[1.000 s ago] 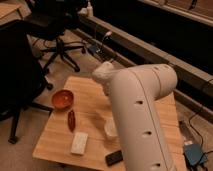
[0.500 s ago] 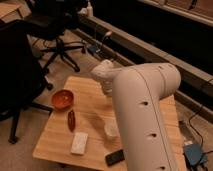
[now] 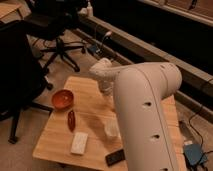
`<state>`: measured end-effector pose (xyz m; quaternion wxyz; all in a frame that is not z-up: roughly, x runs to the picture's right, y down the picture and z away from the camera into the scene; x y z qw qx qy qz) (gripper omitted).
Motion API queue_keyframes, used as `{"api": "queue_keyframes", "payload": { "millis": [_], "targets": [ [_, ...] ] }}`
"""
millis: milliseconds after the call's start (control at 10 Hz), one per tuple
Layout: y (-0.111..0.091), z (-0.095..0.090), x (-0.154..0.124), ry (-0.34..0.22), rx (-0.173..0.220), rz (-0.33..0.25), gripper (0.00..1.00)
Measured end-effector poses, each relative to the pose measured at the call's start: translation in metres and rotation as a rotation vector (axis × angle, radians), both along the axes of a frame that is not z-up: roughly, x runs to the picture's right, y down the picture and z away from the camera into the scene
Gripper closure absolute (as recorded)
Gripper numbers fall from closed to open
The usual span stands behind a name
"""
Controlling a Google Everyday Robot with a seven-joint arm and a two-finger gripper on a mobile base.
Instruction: Stand the bottle upright
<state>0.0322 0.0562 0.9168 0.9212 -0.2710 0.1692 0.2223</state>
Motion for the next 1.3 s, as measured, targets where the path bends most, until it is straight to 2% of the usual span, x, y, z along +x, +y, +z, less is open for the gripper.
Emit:
{"api": "queue_keyframes", "payload": {
  "millis": [300,900,1000,1200,1300],
  "targets": [
    [-0.014,-0.003,-0.018,-0.044,0.037,0.027,0.75],
    [-0.053,-0.012,-0.041,-0.141,0.146,0.148,0.75],
    [-0.067,-0.015,-0.047,-0.177,0.196,0.197,0.75],
    [-0.084,-0.023,-0.054,-0.228,0.263,0.256,0.78],
    [-0.089,-0.028,-0.057,-0.257,0.289,0.285,0.86]
  ]
}}
